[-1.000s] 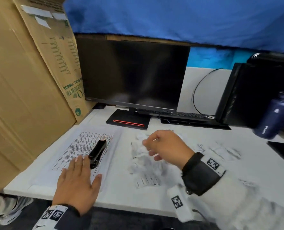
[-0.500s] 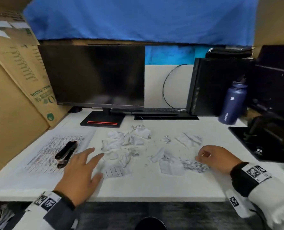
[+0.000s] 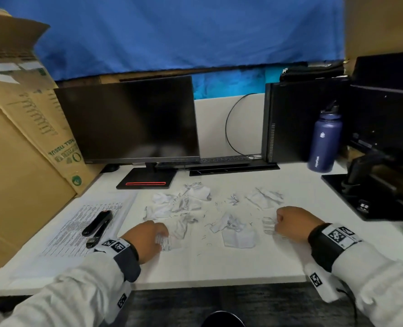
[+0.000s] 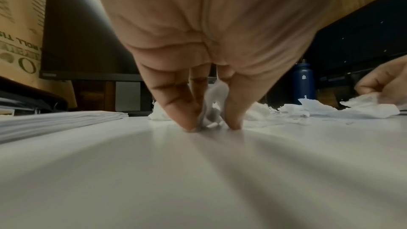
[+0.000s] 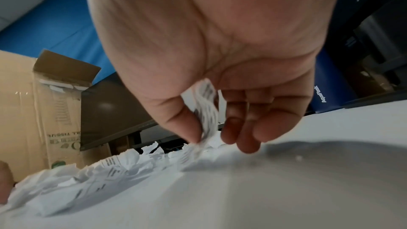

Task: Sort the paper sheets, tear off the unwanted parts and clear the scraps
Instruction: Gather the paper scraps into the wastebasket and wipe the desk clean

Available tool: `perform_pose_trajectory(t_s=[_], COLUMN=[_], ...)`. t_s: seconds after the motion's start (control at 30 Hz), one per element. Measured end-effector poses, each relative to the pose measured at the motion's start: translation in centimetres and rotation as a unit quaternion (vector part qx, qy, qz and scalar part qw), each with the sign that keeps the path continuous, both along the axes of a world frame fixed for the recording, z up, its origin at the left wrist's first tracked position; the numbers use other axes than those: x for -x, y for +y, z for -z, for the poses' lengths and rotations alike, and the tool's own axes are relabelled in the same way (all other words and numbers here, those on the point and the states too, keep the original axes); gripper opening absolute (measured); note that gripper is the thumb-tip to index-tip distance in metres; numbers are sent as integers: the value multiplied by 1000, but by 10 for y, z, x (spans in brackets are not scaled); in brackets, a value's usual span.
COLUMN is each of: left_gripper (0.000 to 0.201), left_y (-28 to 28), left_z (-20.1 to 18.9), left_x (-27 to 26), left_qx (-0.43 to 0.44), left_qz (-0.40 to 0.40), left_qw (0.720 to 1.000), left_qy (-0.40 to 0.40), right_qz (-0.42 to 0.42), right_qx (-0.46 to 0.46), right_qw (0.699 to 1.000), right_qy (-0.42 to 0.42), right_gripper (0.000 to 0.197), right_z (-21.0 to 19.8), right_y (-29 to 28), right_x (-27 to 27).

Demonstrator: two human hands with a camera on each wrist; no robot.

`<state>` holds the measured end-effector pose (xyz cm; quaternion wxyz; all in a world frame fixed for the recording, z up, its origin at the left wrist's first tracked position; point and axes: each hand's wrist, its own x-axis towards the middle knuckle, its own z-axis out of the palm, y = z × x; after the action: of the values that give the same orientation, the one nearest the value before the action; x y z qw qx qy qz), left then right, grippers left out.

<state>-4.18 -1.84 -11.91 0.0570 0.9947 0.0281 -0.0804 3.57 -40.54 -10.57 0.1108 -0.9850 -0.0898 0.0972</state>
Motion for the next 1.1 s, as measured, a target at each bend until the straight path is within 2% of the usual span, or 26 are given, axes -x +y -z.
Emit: perform_pose_trajectory(t_s=[0.07,0.17,0.23,0.33,0.4,0.5,0.6,0.63,0.67,0.73,0.77,0.83,0.93,0.97,1.03,1.1], left_gripper=[44,57,67,61,49,47,51,47,39,19,21,50,85,91,82,53], left_y=[1,5,8,17,25,30,14,3,-7,-26,-35,-46,-62,-69,-76,-79], left_z=[-1,-10,-21,-38,-47,-53,-55,-57,-58,-60,-58,-45,-24,-19,-12,-10], left_x=[0,-2,-5,-12,-20,-30,-36,-36,-36,-36,-35,-36,-42,-46,-56,-62], left_qx=[25,75,99,142,200,273,372,368,336,213,158,116,70,63,44,13], left_qz=[-9,-32,-55,-104,-134,-187,-257,-265,-263,-213,-157,-87,-65,-65,-51,-32], left_qw=[1000,996,992,983,969,942,891,891,904,954,975,989,995,995,996,997], left_qy=[-12,-39,-54,-59,-63,-56,-31,-21,-16,-3,-2,2,35,46,60,62], right_qz=[30,70,71,64,49,30,34,43,54,72,78,82,75,71,60,56], right_qx=[-40,-116,-132,-123,-85,-26,3,5,6,19,28,52,72,71,59,16], right_qw=[998,987,984,988,994,998,998,998,998,997,996,995,994,995,996,997], right_qy=[-38,-89,-95,-76,-44,-43,-44,-38,-33,-29,-27,-24,-25,-29,-40,-51], right_gripper=[20,13,24,20,13,22,36,45,54,66,66,59,44,38,23,16], right_z=[-2,-5,-7,-14,-19,-23,-24,-24,-23,-20,-16,-7,1,2,-2,-10], right_y=[-4,-8,-7,-3,1,5,13,16,20,27,29,34,37,37,37,32], right_x=[0,-1,-4,-13,-24,-48,-74,-82,-88,-98,-102,-107,-107,-107,-103,-101])
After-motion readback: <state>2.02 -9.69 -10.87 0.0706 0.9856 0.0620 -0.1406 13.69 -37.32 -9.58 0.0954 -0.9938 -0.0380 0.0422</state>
